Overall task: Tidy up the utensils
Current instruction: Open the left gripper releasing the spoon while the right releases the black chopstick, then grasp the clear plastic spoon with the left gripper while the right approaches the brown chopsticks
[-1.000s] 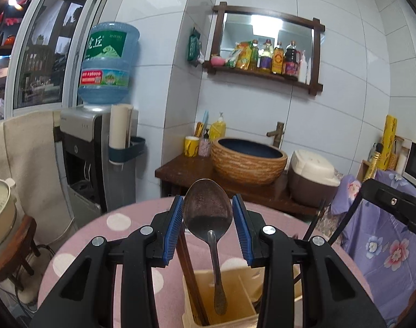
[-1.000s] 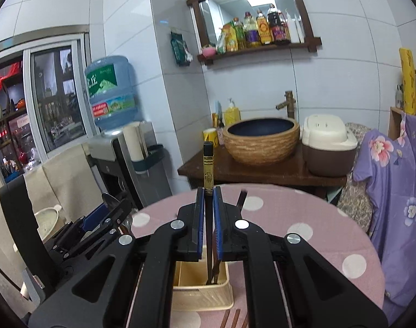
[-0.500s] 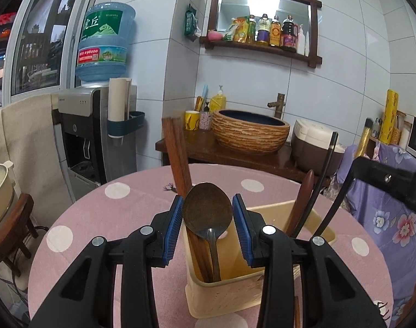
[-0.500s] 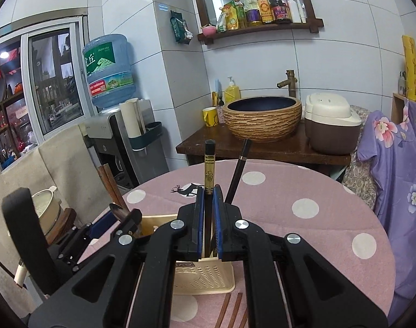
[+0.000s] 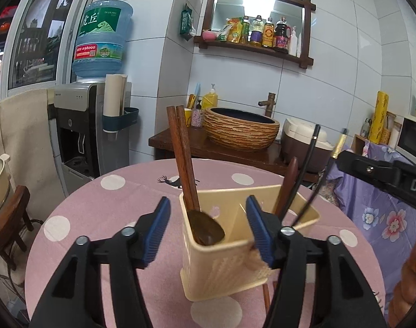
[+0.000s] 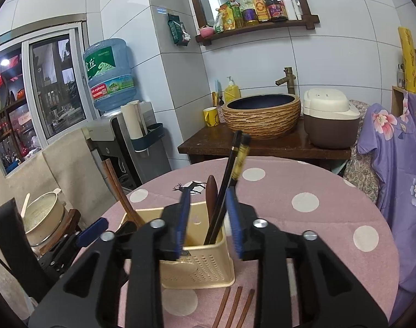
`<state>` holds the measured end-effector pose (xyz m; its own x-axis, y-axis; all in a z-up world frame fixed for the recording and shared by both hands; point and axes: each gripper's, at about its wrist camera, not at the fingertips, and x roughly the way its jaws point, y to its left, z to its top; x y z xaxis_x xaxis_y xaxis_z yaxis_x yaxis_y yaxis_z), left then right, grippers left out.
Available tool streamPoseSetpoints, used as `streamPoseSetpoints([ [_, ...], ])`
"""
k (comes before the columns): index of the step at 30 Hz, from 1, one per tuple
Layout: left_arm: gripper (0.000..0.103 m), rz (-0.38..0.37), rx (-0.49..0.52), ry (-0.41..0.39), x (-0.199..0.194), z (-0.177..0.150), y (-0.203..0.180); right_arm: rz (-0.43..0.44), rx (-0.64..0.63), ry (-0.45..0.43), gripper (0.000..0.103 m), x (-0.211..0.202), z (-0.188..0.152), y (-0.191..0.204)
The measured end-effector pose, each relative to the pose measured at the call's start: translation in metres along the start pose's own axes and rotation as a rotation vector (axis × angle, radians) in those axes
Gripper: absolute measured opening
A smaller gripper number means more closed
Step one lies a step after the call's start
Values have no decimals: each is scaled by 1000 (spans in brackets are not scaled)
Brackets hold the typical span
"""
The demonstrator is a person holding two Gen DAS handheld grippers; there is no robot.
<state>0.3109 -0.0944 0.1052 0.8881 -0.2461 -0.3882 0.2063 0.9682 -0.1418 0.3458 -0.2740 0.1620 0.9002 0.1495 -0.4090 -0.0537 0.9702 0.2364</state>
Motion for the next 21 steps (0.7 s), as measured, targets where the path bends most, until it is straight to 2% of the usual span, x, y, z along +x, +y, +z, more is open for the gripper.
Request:
streamPoseSetpoints([
  [2, 70, -13, -5, 8, -10, -6, 2, -10, 1, 10, 33, -4, -6, -2],
  [5, 76, -27, 1, 60, -20, -21, 3, -35, 18, 46, 38, -10, -21, -8],
  [7, 78, -30, 16, 118, -23, -35, 4, -61, 22, 80, 52, -14, -36, -13],
  [8, 78, -33, 27, 148, -24, -43, 3, -79, 15, 95, 55, -15, -44, -15],
  [12, 78, -24, 96, 261, -26, -78, -3, -157, -35, 159, 55, -17, -81, -20],
  [16, 71, -68, 127, 361, -25, -105, -13, -211, -28, 223, 55, -17, -118, -33],
  [21, 69, -96, 168, 402, -17, -120, -34, -252, 34, 248, 55, -26, -141, -53],
])
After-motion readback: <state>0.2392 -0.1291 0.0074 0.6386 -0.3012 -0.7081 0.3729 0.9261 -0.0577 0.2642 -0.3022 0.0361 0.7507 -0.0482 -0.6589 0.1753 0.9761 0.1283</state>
